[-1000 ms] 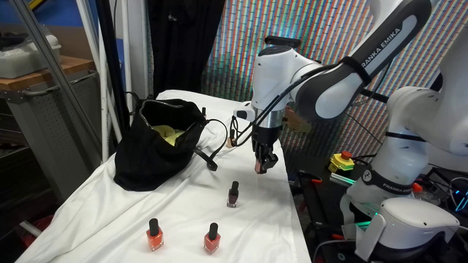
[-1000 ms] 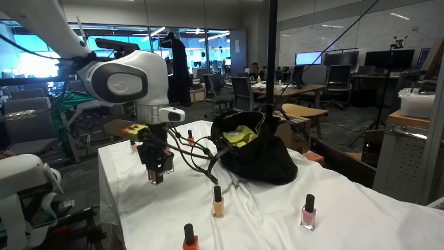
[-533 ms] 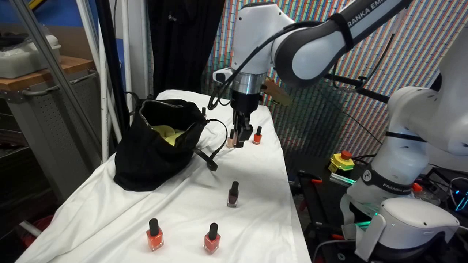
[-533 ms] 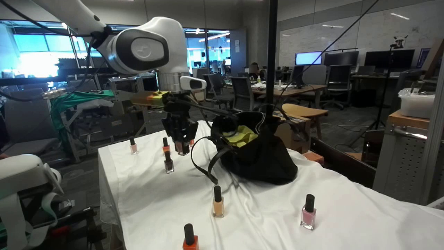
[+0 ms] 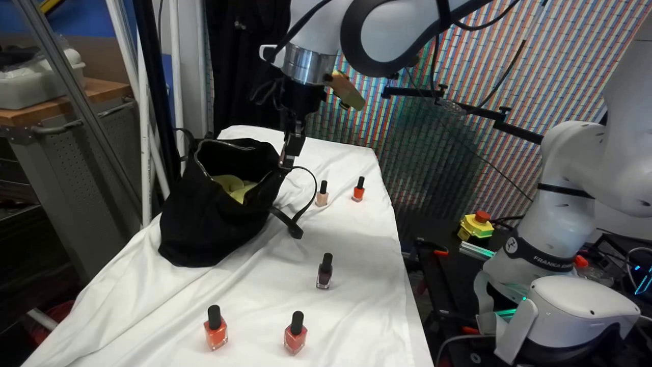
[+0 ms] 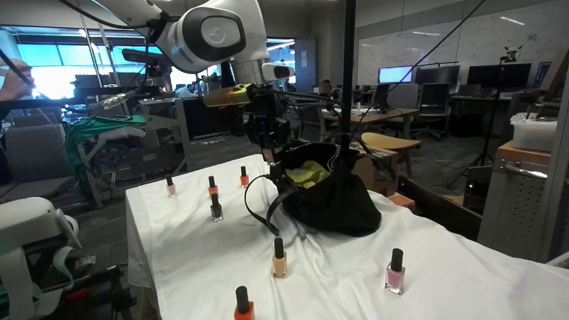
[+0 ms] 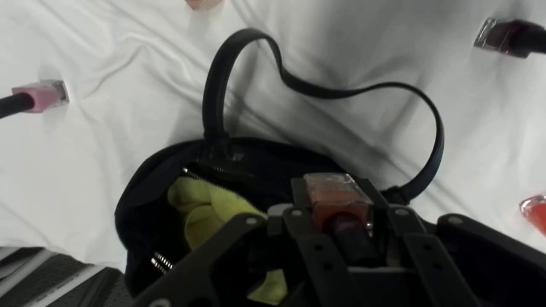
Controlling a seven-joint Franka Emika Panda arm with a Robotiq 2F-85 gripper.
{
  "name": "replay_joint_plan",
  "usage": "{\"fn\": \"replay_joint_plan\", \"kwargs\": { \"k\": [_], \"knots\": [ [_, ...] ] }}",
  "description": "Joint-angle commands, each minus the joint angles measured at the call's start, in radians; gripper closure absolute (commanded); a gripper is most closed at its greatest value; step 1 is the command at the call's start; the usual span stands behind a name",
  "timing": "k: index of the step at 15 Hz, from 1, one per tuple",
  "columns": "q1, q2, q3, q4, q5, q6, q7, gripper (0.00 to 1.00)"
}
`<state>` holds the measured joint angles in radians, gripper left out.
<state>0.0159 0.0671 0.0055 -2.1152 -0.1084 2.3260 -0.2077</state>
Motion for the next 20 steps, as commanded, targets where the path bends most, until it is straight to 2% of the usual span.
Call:
{"fn": "replay_joint_plan", "kwargs": {
  "k": [1,6,7,9,13,20],
  "knots": [
    [-0.002,0.135,0.002,0.169,-0.004,0.03,0.037,0.85],
    [0.005,0.27,-0.002,0.313,-0.015,0.092,0.086,0.85],
    [0.007,0.295,-0.005,0.342,-0.018,0.094,0.097,0.39],
    [0.004,0.324,-0.006,0.378,-0.011,0.091,0.106,0.3],
    [-0.004,0.311,-0.012,0.378,-0.007,0.061,0.108,0.03],
    [-0.049,0.149,-0.036,0.263,0.002,-0.059,0.099,0.0]
  ]
}}
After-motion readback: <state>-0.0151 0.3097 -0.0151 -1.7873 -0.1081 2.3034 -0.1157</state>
